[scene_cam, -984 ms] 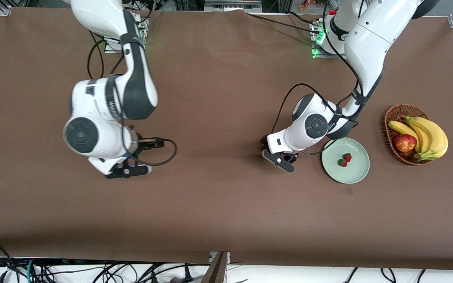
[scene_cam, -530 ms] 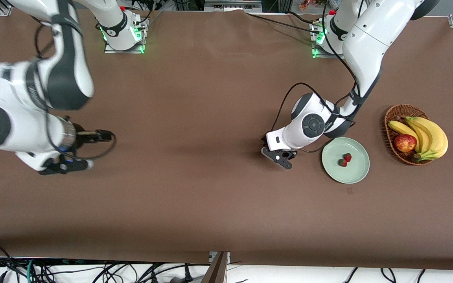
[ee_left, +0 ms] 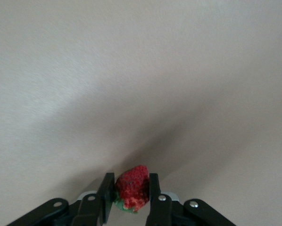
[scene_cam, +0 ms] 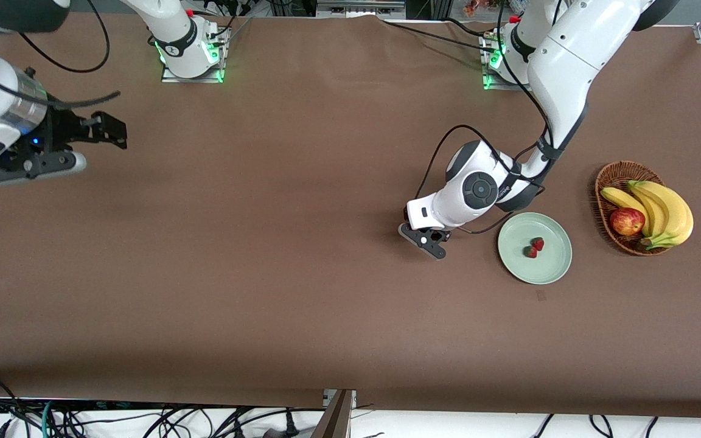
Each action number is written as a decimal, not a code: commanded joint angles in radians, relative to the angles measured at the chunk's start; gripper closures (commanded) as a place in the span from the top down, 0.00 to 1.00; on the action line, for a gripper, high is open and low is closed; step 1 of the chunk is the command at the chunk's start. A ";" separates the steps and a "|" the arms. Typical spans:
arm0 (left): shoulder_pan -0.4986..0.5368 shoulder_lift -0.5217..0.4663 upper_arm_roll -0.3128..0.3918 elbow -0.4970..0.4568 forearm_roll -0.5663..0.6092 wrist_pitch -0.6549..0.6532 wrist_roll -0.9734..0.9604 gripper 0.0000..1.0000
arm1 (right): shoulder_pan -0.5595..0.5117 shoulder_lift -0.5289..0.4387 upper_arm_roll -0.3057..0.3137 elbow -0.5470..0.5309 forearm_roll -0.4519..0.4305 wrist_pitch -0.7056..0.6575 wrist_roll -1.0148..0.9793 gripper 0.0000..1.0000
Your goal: Collect all strawberries into plate
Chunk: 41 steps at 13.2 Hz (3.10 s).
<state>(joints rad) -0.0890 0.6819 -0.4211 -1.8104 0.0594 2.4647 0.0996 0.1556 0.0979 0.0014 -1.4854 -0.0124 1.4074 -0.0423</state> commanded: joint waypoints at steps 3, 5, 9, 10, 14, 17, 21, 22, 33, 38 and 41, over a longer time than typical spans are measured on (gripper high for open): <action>0.130 -0.168 -0.011 0.011 0.019 -0.239 0.138 0.00 | -0.103 -0.145 0.034 -0.119 -0.003 0.012 -0.007 1.00; 0.179 -0.222 0.011 0.011 0.019 -0.309 0.202 0.00 | -0.105 -0.150 0.035 -0.118 -0.012 0.008 -0.008 1.00; 0.196 -0.196 0.179 0.010 0.017 -0.290 0.621 0.02 | -0.103 -0.132 0.025 -0.108 -0.012 -0.021 -0.001 1.00; 0.198 -0.180 0.202 0.005 0.017 -0.262 0.673 0.02 | -0.105 -0.129 0.025 -0.107 -0.009 -0.021 0.002 1.00; 0.218 -0.128 0.211 0.002 0.013 -0.207 0.743 1.00 | -0.103 -0.113 0.025 -0.082 -0.004 -0.019 0.006 1.00; 0.218 -0.188 0.209 0.013 0.007 -0.228 0.727 1.00 | -0.103 -0.107 0.025 -0.069 -0.006 -0.021 0.006 1.00; 0.218 -0.336 0.211 0.011 -0.016 -0.361 0.509 1.00 | -0.102 -0.101 0.026 -0.062 -0.003 -0.021 0.002 1.00; 0.216 -0.379 0.211 0.008 -0.016 -0.394 0.392 1.00 | -0.102 -0.099 0.026 -0.062 -0.009 -0.021 0.001 1.00; 0.057 -0.742 0.432 0.080 -0.020 -0.695 -0.118 1.00 | -0.105 -0.069 0.026 -0.013 -0.011 -0.022 -0.008 1.00; 0.055 -0.723 0.410 0.128 -0.021 -0.811 -0.117 1.00 | -0.105 -0.061 0.025 -0.013 -0.011 -0.021 -0.007 1.00; 0.052 -0.710 0.409 0.126 -0.021 -0.817 -0.118 1.00 | -0.103 -0.061 0.025 -0.013 -0.011 -0.021 -0.007 1.00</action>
